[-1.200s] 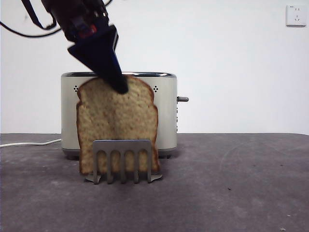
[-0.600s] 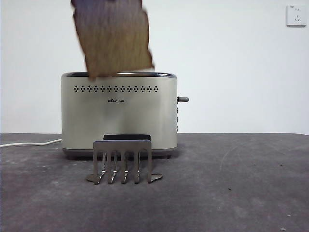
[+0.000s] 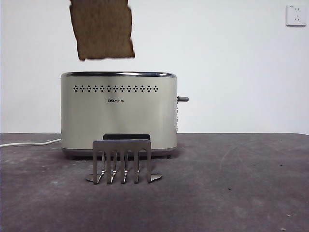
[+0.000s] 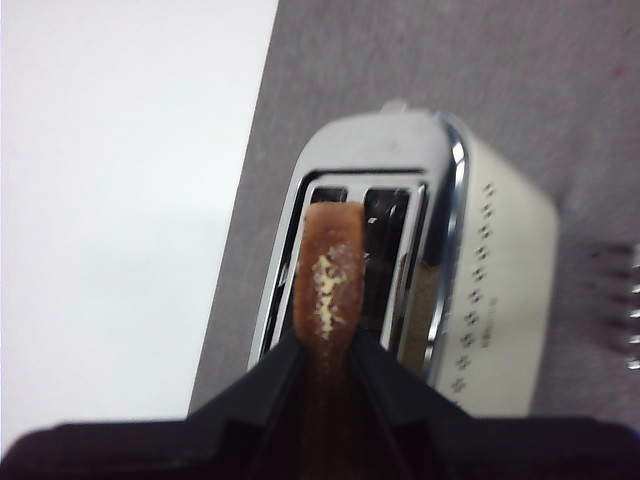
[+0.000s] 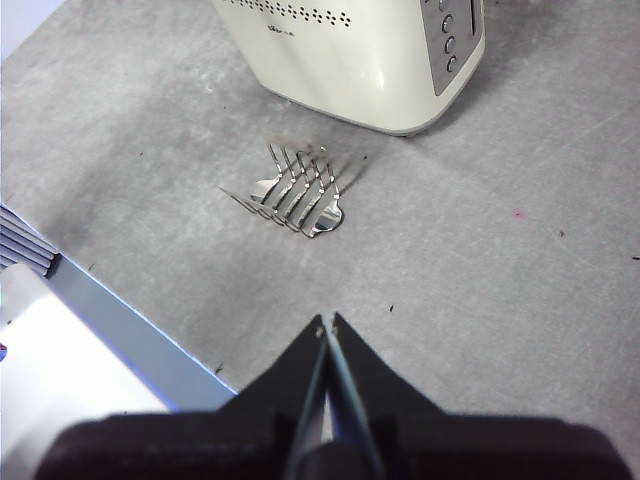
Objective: Pick up a slice of bread from the rack,put the bread on the toaster,press the button
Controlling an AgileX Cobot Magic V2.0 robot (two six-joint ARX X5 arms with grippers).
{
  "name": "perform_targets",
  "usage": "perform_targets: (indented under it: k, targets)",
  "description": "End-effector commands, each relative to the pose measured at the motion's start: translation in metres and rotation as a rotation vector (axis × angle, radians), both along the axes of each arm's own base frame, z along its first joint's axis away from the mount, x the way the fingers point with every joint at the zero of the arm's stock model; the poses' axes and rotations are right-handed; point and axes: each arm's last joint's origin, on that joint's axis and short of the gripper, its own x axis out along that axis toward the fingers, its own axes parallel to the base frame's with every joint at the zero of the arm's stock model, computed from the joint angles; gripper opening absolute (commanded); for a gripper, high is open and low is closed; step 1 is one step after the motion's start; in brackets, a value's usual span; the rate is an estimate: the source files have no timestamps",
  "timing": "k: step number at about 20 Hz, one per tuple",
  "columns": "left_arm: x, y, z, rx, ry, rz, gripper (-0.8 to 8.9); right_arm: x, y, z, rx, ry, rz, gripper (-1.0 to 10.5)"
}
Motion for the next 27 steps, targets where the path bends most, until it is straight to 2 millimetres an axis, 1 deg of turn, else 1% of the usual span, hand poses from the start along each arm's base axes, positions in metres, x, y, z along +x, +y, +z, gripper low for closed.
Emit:
perform_targets:
  k: [1,3,5,8,12,17,20,24,26,27]
  targets:
    - [0.010,0.002,-0.005,0.008,-0.003,-0.033,-0.10,0.000,0.000,0.001,-0.001,-0.007,0.005,-0.1]
    - [0.018,0.004,-0.009,-0.008,0.016,-0.051,-0.10,0.000,0.000,0.001,-0.001,-0.007,0.006,-0.1]
    - [0.020,0.006,-0.010,-0.021,0.022,-0.080,-0.10,0.001,0.000,0.000,-0.002,-0.002,0.006,-0.1]
    - [0.023,0.006,-0.012,0.009,0.012,-0.118,-0.10,0.006,0.001,-0.002,-0.004,0.020,0.006,-0.1]
    - [0.033,0.001,-0.025,0.022,0.062,-0.128,-0.10,0.010,0.001,-0.004,-0.006,0.039,0.007,-0.1]
    - [0.041,-0.001,-0.034,0.040,0.094,-0.141,-0.10,0.010,0.001,-0.004,-0.006,0.039,0.007,-0.1]
    - [0.052,0.002,-0.044,0.026,0.135,-0.150,-0.10,0.010,0.001,-0.004,-0.006,0.038,0.007,-0.1]
    - [0.069,0.000,-0.063,0.042,0.177,-0.133,-0.09,0.010,0.001,-0.004,-0.006,0.038,0.007,-0.1]
    - [0.075,-0.003,-0.067,0.038,0.164,-0.131,0.01,0.010,0.001,-0.004,-0.006,0.038,0.007,-0.1]
    - [0.077,-0.002,-0.066,0.030,0.146,-0.119,0.07,0.010,0.001,-0.004,-0.006,0.038,0.007,-0.1]
